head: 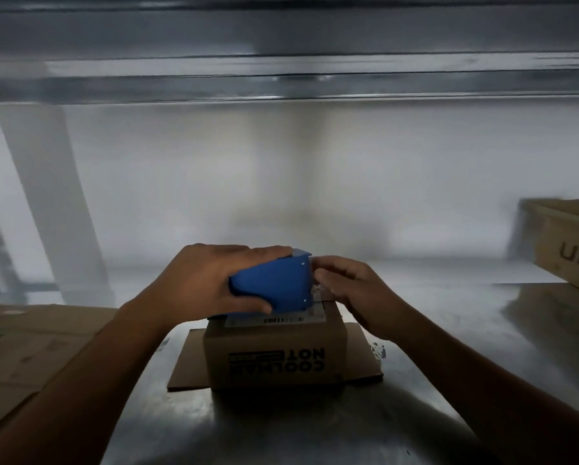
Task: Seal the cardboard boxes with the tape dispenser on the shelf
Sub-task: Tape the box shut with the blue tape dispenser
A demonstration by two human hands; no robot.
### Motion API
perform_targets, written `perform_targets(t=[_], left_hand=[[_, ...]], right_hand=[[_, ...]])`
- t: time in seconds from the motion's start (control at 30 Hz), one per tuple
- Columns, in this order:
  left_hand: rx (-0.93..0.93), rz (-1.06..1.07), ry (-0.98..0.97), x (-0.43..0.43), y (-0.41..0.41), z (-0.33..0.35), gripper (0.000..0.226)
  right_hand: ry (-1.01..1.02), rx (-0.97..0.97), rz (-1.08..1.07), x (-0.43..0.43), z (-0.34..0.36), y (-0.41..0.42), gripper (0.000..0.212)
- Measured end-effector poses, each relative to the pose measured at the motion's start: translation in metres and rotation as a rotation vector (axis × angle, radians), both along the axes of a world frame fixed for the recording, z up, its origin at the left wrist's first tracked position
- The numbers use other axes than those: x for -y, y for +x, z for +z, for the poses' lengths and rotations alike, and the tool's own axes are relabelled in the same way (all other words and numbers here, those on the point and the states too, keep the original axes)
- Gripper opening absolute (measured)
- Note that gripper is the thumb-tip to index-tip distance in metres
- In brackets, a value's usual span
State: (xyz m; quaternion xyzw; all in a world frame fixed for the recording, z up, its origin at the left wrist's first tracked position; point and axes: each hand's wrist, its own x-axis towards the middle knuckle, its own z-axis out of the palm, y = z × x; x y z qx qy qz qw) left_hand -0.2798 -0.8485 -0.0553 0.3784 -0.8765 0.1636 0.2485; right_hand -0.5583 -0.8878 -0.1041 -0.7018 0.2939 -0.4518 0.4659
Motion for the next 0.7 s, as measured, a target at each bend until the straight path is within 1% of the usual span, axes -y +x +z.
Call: perform_targets(t=[0.1,0.2,0.33,0.43,0.57,0.7], left_hand=[[-0.027,-0.034,0.007,0.000,0.001,0.000,0.077],[-0.041,-0.058,0.016,0.000,0.002,-0.001,0.077],[-0.038,-0.056,0.019,-0.002,0.001,-0.001,0.077],[-0.038,-0.053,0.007,-0.003,0.000,-0.001,0.076],[-0.038,-0.056,0.006,-0.004,-0.002,-0.001,0.076],[-0.039,-0.043,0.001,-0.005,-0.002,-0.002,0.075]], right_hand=[[-0.001,0.046,0.014,0.000,-0.006,0.004,0.023],[0.002,0.059,-0.035,-0.001,-0.008,0.008,0.018],[-0.017,0.055,-0.124,-0.003,-0.009,0.011,0.024],[-0.050,0.059,-0.157,-0.009,-0.007,0.011,0.022],[-0.145,-0.037,-0.237,-0.013,-0.008,0.013,0.017],[-0.154,-0.073,-0.257,-0.017,-0.005,0.014,0.017]])
